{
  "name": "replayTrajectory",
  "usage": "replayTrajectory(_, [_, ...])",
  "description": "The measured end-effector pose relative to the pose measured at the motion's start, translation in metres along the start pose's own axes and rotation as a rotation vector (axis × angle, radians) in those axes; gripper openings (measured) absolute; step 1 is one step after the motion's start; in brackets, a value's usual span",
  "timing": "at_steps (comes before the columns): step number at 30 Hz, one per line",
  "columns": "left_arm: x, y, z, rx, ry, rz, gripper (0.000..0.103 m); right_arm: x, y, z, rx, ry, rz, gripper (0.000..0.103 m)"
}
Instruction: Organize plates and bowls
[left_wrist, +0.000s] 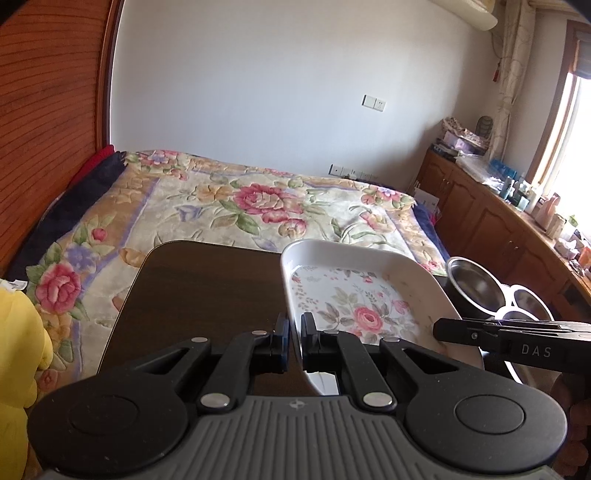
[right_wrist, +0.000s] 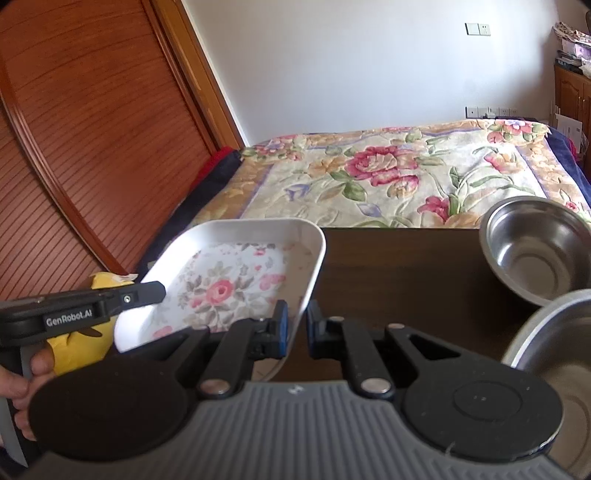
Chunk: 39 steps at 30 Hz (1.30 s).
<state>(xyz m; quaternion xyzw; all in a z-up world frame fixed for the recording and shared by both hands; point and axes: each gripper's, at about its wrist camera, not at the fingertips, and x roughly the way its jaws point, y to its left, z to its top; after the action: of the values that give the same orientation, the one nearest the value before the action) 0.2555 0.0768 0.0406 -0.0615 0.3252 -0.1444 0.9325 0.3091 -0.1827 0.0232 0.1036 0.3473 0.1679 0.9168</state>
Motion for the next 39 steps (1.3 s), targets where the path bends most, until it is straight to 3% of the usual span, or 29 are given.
replayTrajectory(13, [-0.058, -0.023, -0.024, 0.021, -0.058, -0.018, 0.006, -0.055, 0.007, -0.019, -0.032, -0.067, 0.029, 0.012])
replayTrajectory(24, [-0.093, -0.029, -0.080, 0.010, -0.065, -0.019, 0.006, -0.084, 0.015, -0.057, -0.057, -0.074, 0.045, 0.012])
replayTrajectory(39, [-0.097, -0.030, -0.132, -0.003, -0.024, -0.022, 0.006, -0.109, 0.019, -0.116, -0.110, -0.035, 0.040, 0.012])
